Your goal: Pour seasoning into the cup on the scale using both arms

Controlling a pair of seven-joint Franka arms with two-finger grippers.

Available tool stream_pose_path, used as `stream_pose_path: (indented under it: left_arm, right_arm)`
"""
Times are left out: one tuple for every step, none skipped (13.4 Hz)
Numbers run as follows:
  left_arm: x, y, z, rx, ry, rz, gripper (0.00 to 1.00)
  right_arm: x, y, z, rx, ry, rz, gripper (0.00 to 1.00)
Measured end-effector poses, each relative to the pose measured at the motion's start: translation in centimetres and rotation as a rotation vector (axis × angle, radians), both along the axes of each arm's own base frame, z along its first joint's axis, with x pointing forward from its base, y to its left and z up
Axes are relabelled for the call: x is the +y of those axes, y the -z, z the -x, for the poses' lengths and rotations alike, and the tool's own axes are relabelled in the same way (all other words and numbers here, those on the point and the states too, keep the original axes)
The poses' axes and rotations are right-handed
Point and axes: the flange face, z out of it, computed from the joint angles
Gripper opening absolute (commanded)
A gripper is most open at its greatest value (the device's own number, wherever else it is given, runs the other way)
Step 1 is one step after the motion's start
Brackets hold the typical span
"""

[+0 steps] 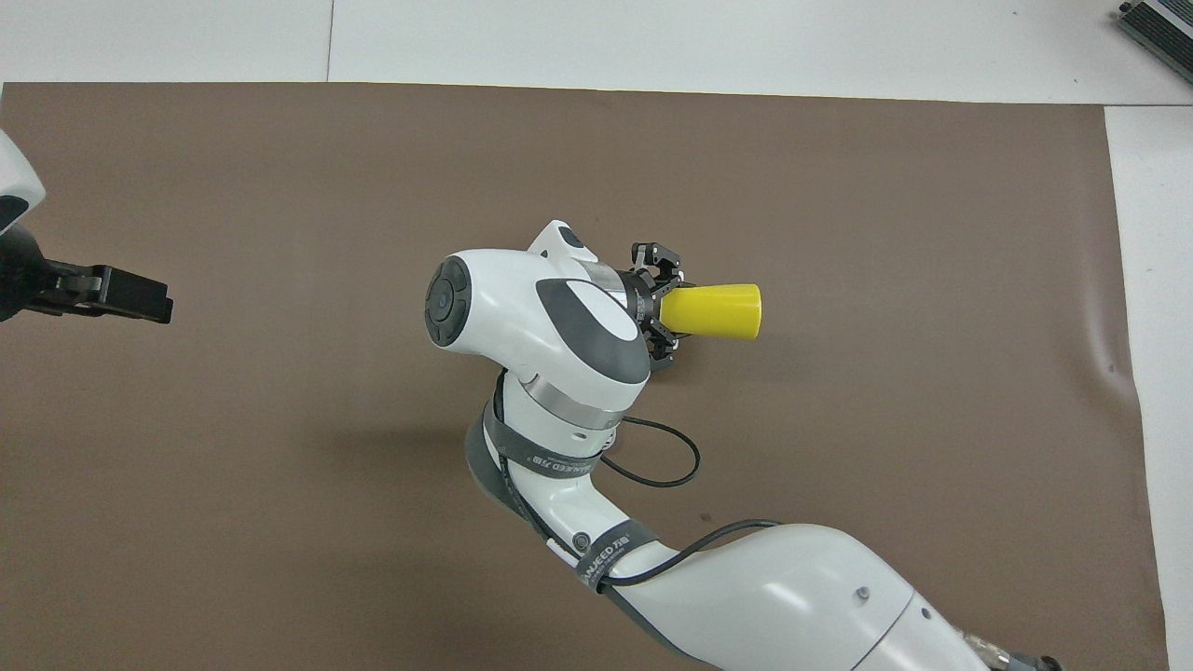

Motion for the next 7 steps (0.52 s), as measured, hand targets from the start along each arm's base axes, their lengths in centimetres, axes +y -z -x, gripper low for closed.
stream_pose_path:
  left_arm:
    - [0.00,0.00,0.00,0.000,0.000,0.000,1.00]
    - [0.00,0.00,0.00,0.000,0.000,0.000,1.00]
    - [0.00,0.00,0.00,0.000,0.000,0.000,1.00]
    - [0.00,0.00,0.00,0.000,0.000,0.000,1.00]
    - [0.00,0.00,0.00,0.000,0.000,0.000,1.00]
    - [0.00,0.00,0.00,0.000,0.000,0.000,1.00]
    - [0.00,0.00,0.00,0.000,0.000,0.000,1.00]
  right_arm:
    - [0.08,0.00,0.07,0.001,-0.001,0.001,0.00]
    - [0.13,0.00,0.12,0.001,-0.001,0.001,0.00]
    - [0.22,-0.01,0.18,0.001,-0.003,0.001,0.00]
    - [0.34,-0.03,0.26,0.001,-0.005,0.000,0.00]
    - [0.45,-0.04,0.34,0.003,-0.008,0.000,0.00]
    - [0.55,-0.04,0.41,0.005,-0.012,0.000,0.00]
    - [0.63,-0.05,0.48,0.008,-0.017,0.001,0.00]
